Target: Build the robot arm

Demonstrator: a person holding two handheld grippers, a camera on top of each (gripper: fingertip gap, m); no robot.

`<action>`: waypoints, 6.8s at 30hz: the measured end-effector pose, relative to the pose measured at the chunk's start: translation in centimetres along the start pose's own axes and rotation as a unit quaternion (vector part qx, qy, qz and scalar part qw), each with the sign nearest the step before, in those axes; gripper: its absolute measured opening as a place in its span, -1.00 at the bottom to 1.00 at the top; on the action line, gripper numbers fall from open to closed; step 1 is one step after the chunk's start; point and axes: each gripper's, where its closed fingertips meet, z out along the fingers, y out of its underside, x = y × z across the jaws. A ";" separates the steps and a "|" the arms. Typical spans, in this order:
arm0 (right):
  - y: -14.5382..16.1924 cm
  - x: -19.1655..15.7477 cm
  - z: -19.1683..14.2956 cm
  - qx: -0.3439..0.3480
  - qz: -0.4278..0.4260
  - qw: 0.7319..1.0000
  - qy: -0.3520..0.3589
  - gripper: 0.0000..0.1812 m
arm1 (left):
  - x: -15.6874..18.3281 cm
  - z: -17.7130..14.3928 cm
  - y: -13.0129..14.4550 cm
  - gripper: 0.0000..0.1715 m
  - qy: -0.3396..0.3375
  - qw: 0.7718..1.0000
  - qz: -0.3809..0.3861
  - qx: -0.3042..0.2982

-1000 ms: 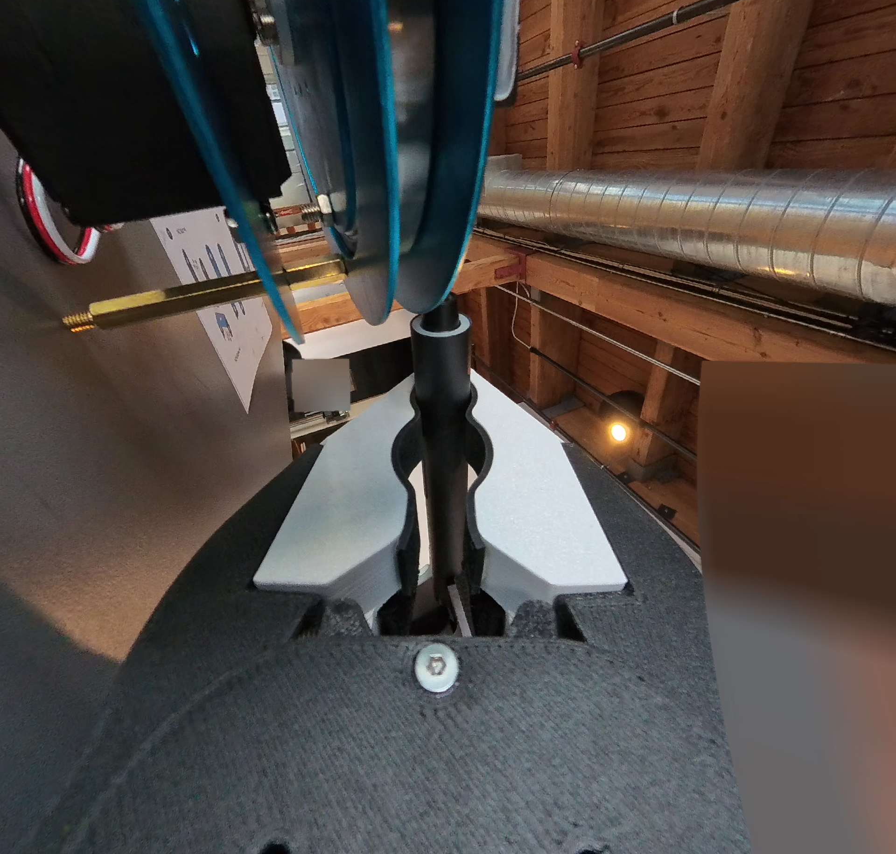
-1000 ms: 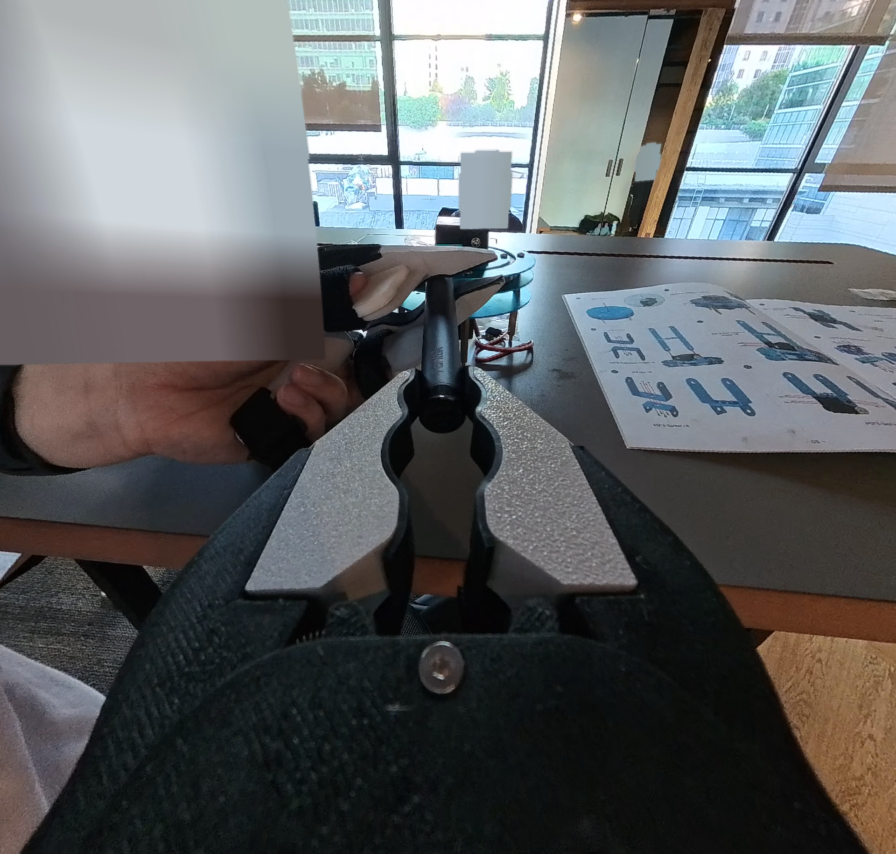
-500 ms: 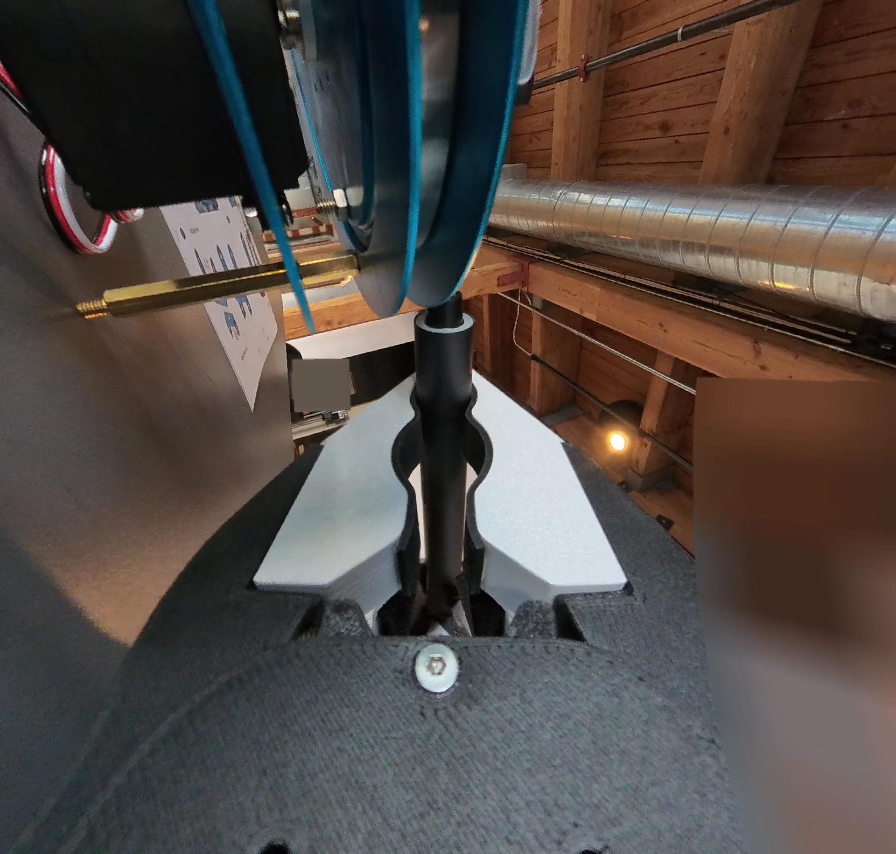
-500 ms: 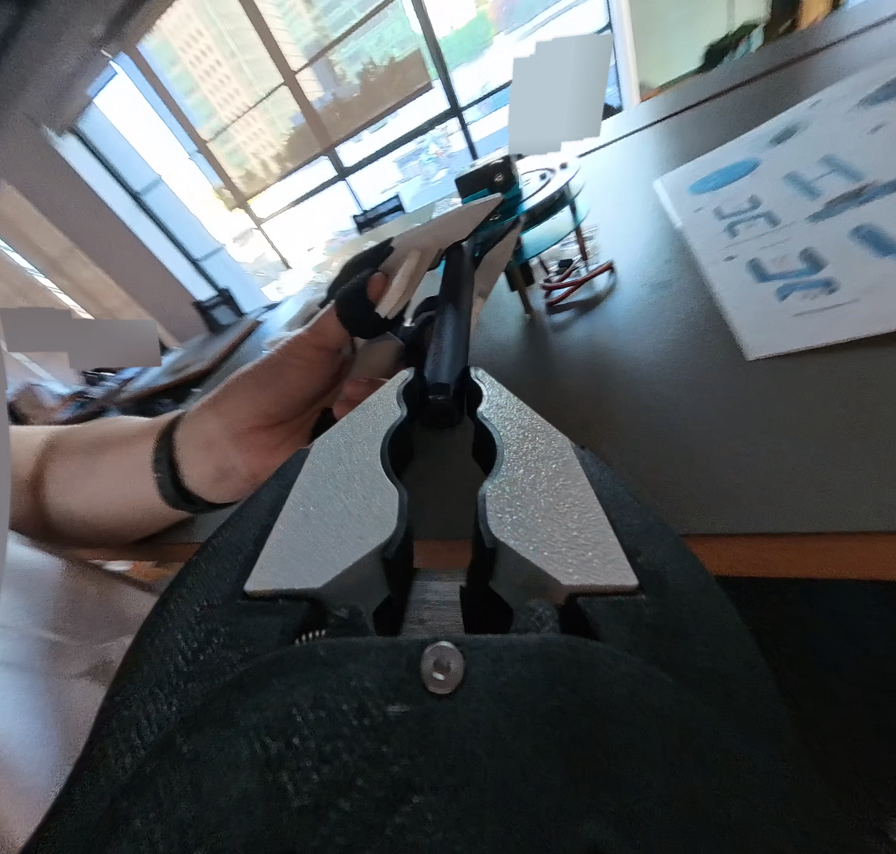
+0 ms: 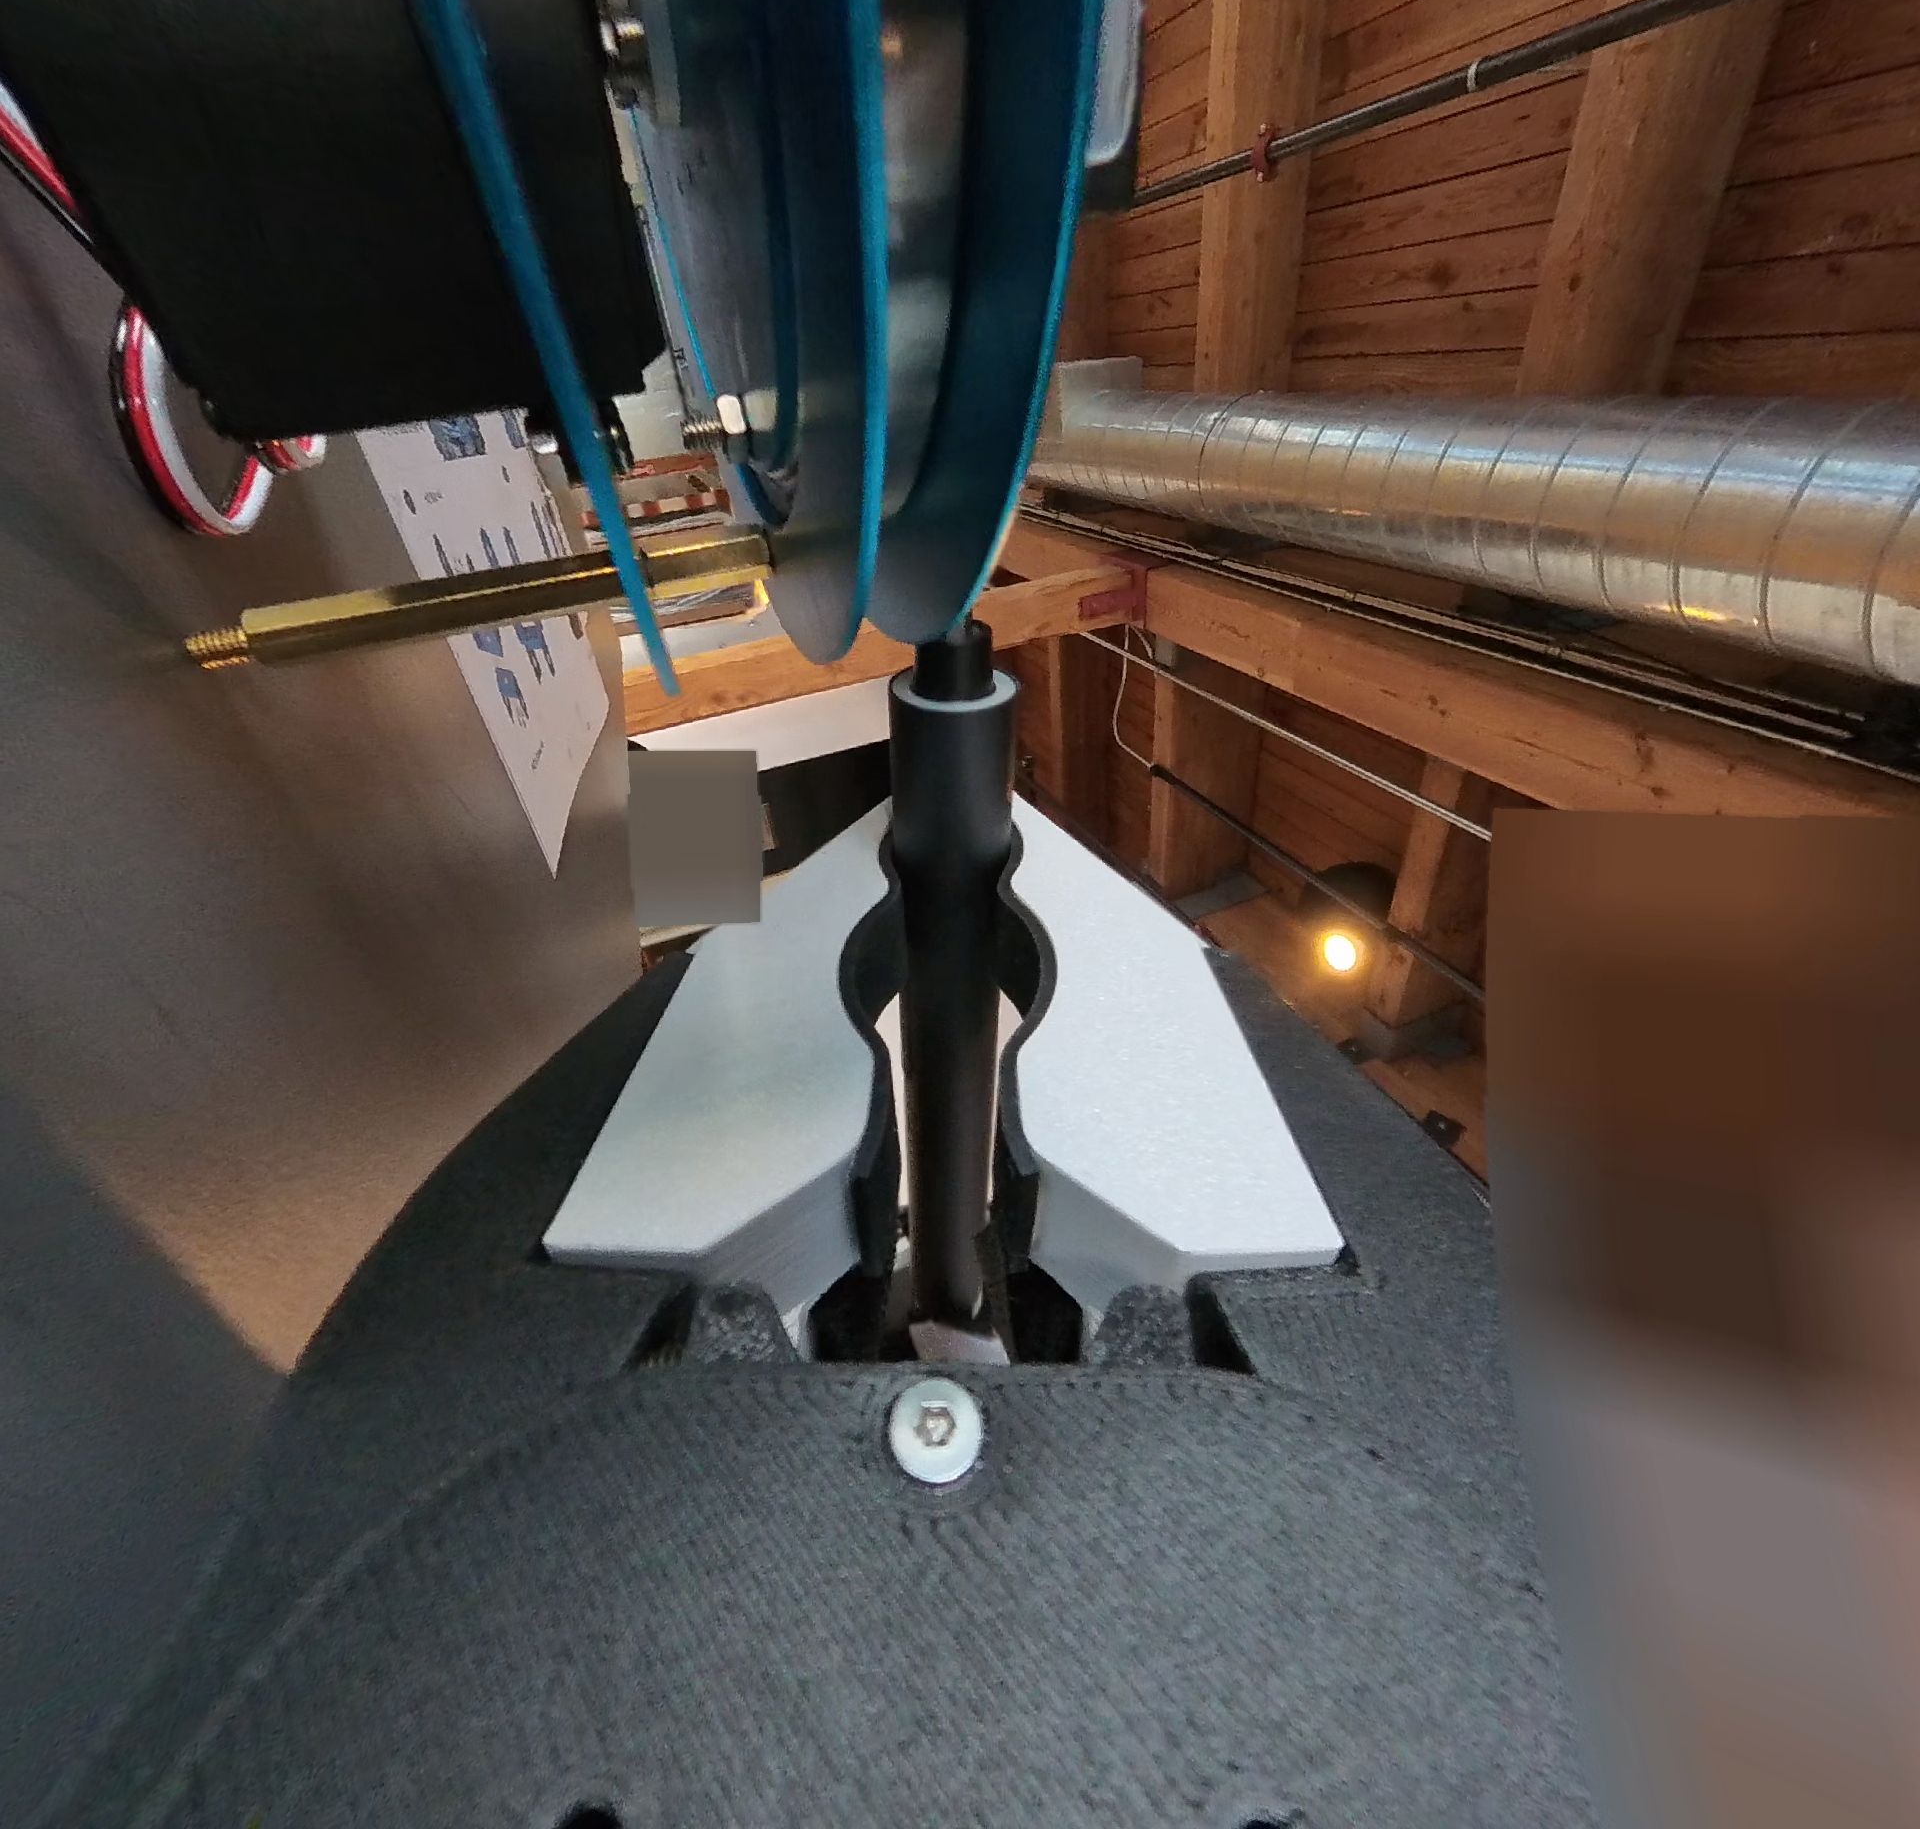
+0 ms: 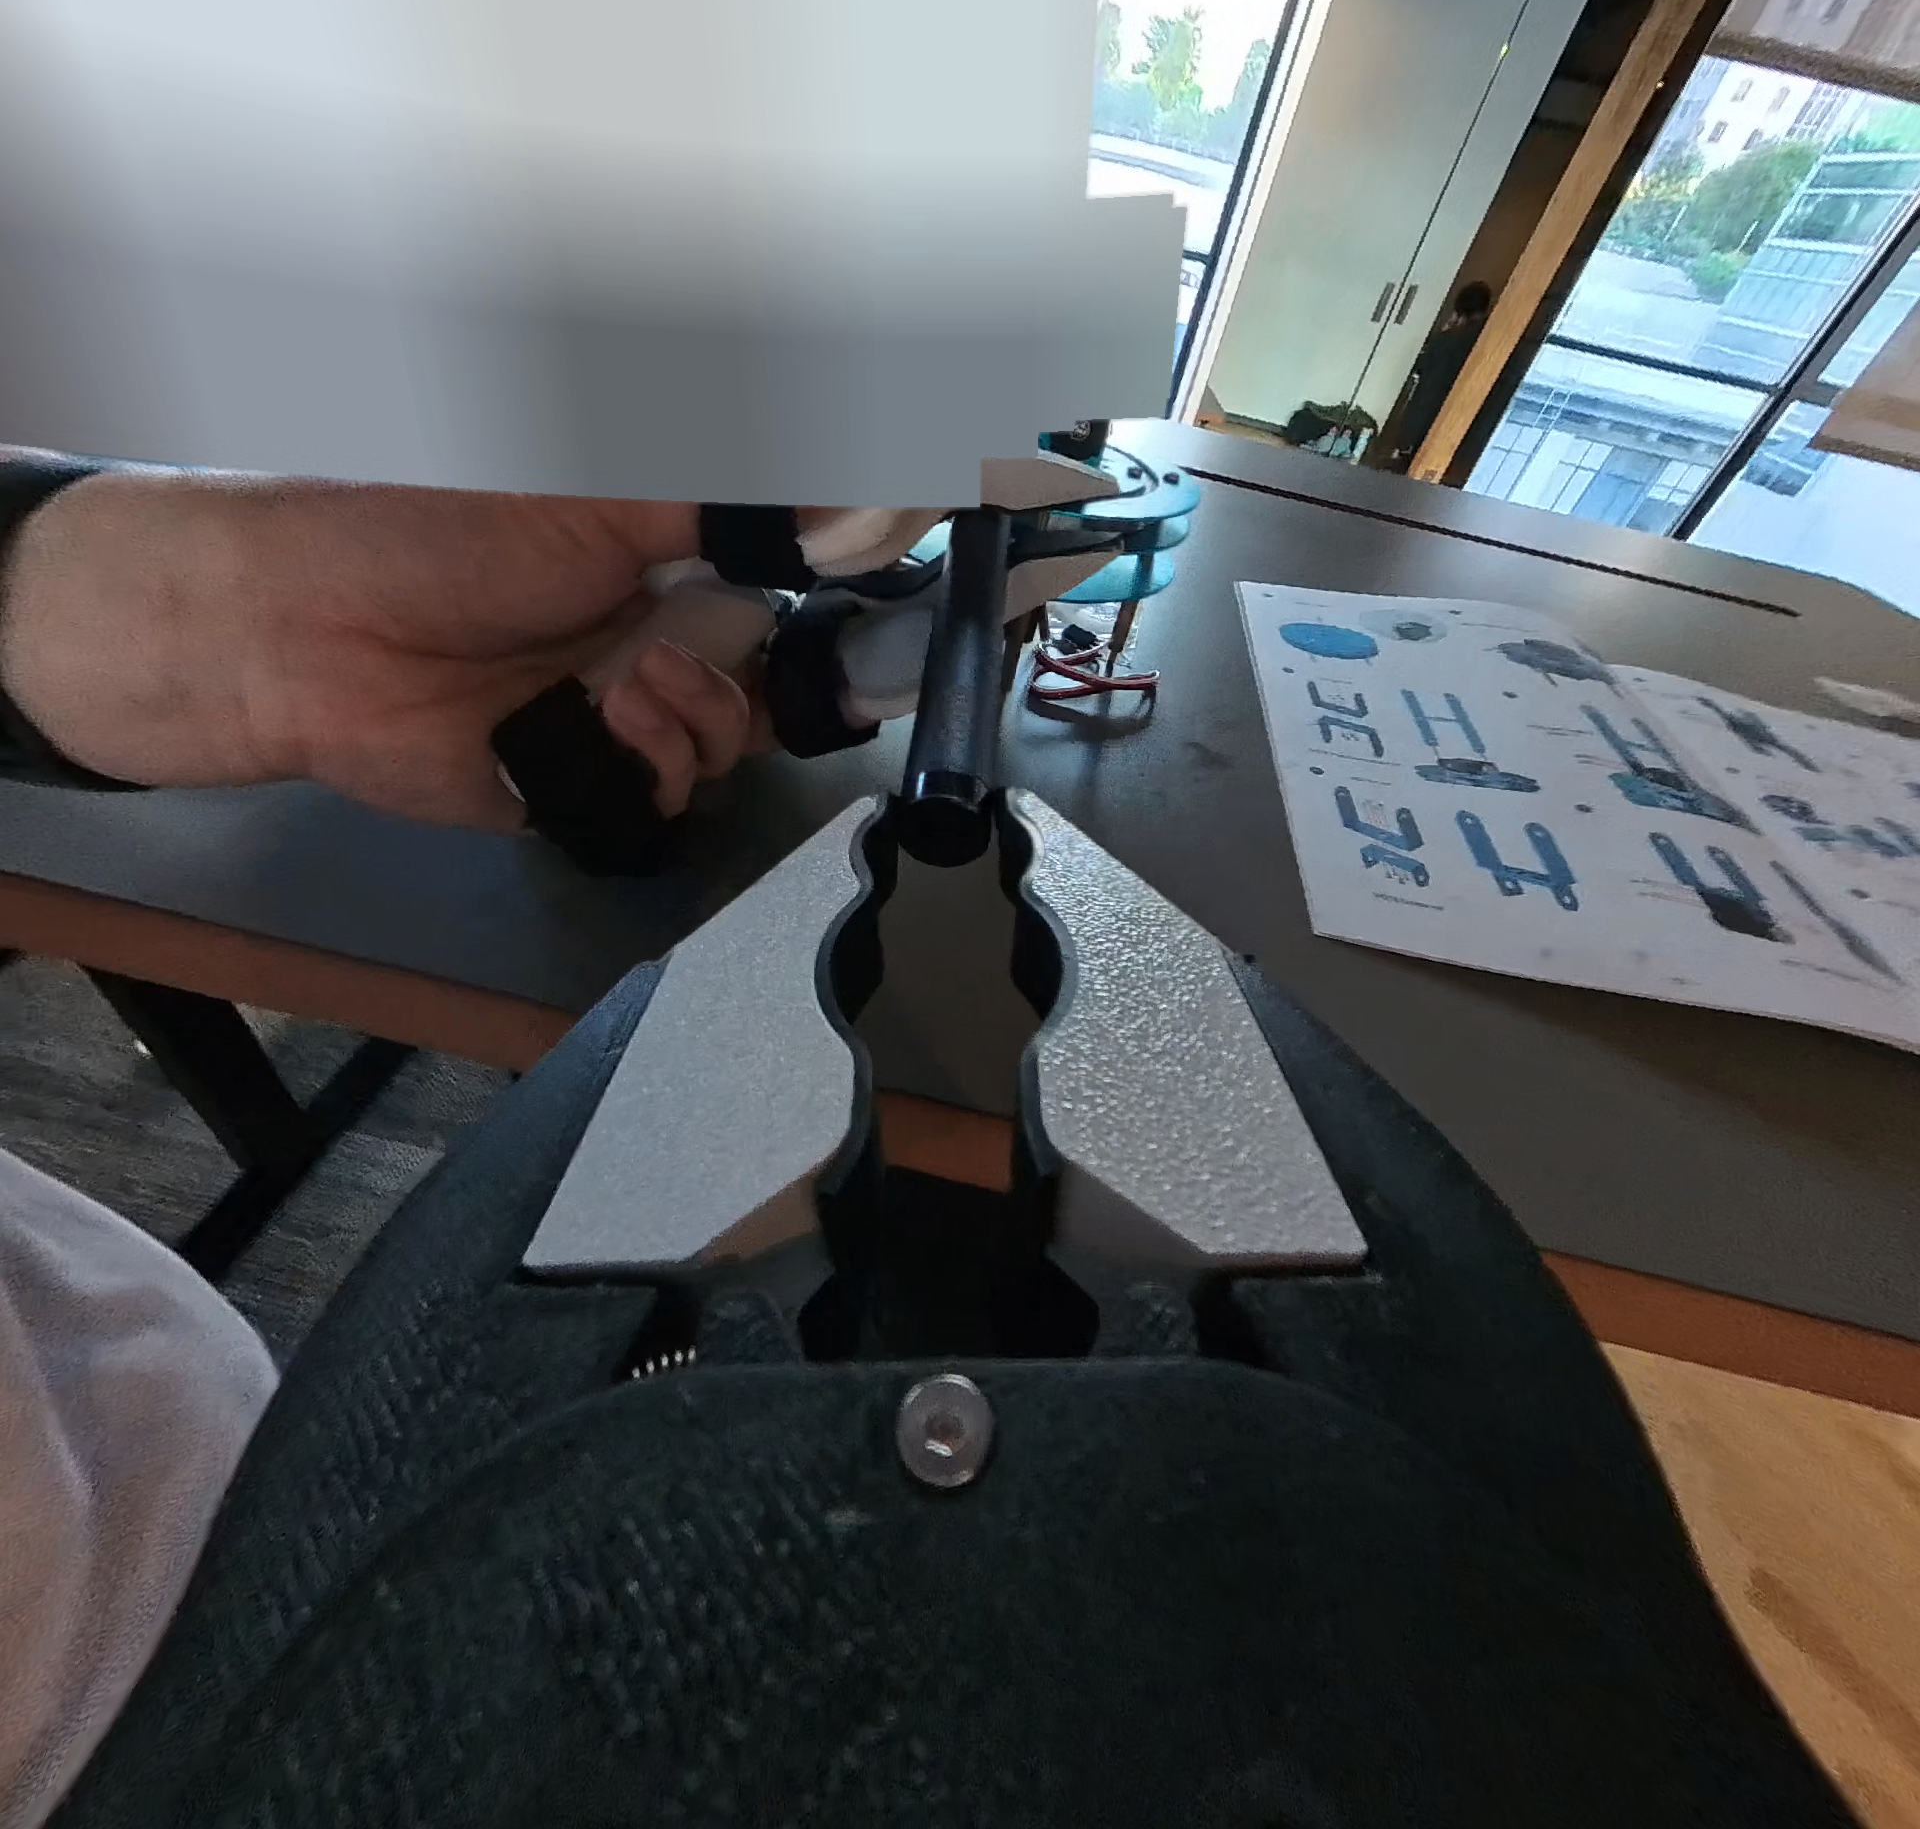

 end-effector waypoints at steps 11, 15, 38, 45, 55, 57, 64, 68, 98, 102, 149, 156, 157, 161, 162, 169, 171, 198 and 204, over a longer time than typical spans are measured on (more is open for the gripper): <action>0.7 0.1 0.6 -0.014 0.029 0.999 0.002 -0.83 | 0.0 0.0 0.2 -0.91 -0.002 1.000 0.001 -0.002; 0.6 0.1 0.6 -0.010 0.029 1.000 0.003 -0.83 | 0.1 0.1 0.2 -0.91 0.000 1.000 0.001 -0.004; 0.7 0.1 0.9 0.002 0.052 0.999 0.000 -0.83 | 0.0 0.2 -0.1 -0.91 -0.003 1.000 0.007 -0.005; 0.7 0.1 0.8 0.003 0.052 0.999 0.002 -0.83 | 0.1 0.2 0.0 -0.91 -0.003 1.000 0.009 -0.007; 0.8 0.2 1.0 0.003 0.053 0.999 0.002 -0.83 | 0.0 0.3 -0.1 -0.91 -0.003 1.000 0.008 -0.008; 0.7 0.3 0.9 0.005 0.054 0.999 0.002 -0.83 | 0.1 0.3 -0.1 -0.91 -0.002 1.000 0.005 -0.007; 0.5 0.3 1.0 0.005 0.082 0.997 -0.007 -0.82 | 0.2 0.2 -0.3 -0.91 -0.003 1.000 0.001 -0.001; 0.7 0.1 1.1 0.001 0.129 0.991 -0.029 -0.82 | 0.0 0.2 -0.3 -0.91 -0.008 1.000 0.002 -0.003; 1.8 -3.3 1.1 -0.057 0.175 0.977 -0.110 -0.52 | 0.0 -0.2 0.7 -0.91 -0.020 1.000 0.011 0.000; 1.5 -2.7 1.5 -0.044 0.199 0.975 -0.091 -0.72 | -0.1 -0.3 1.0 -0.92 -0.025 0.999 0.020 0.000; 1.0 -1.6 2.6 -0.062 0.175 0.980 -0.075 -0.83 | 0.1 -0.5 -0.4 -0.91 -0.016 1.000 0.011 0.017; 0.9 -1.4 2.7 -0.060 0.174 0.980 -0.070 -0.83 | 0.1 -0.4 -0.4 -0.91 -0.015 1.000 0.008 0.017; 0.9 -1.4 2.7 -0.059 0.178 0.980 -0.071 -0.83 | 0.2 -0.4 -0.5 -0.91 -0.014 1.000 0.006 0.018; 0.4 -1.4 2.7 -0.037 0.260 0.959 -0.105 -0.83 | 0.3 -0.3 -0.5 -0.91 -0.010 1.000 0.004 0.020; 0.4 -1.4 2.7 -0.033 0.290 0.949 -0.116 -0.83 | 0.3 -0.4 -0.5 -0.91 -0.010 1.000 0.002 0.021; 0.2 -1.5 2.6 -0.008 0.406 0.896 -0.179 -0.85 | 0.2 -0.3 -0.4 -0.91 -0.020 1.000 0.014 0.012; 0.7 -1.8 2.5 -0.022 0.379 0.910 -0.169 -0.84 | 0.0 -0.3 -0.2 -0.91 -0.019 1.000 0.009 0.007; -0.5 -2.3 1.7 0.024 0.237 0.968 -0.076 -0.82 | 1.6 -1.1 0.2 -0.91 -0.041 0.996 0.070 -0.049; -1.7 -1.5 0.2 0.079 0.239 0.966 -0.055 -0.83 | 2.5 -1.2 1.5 -0.78 -0.049 0.983 0.119 -0.132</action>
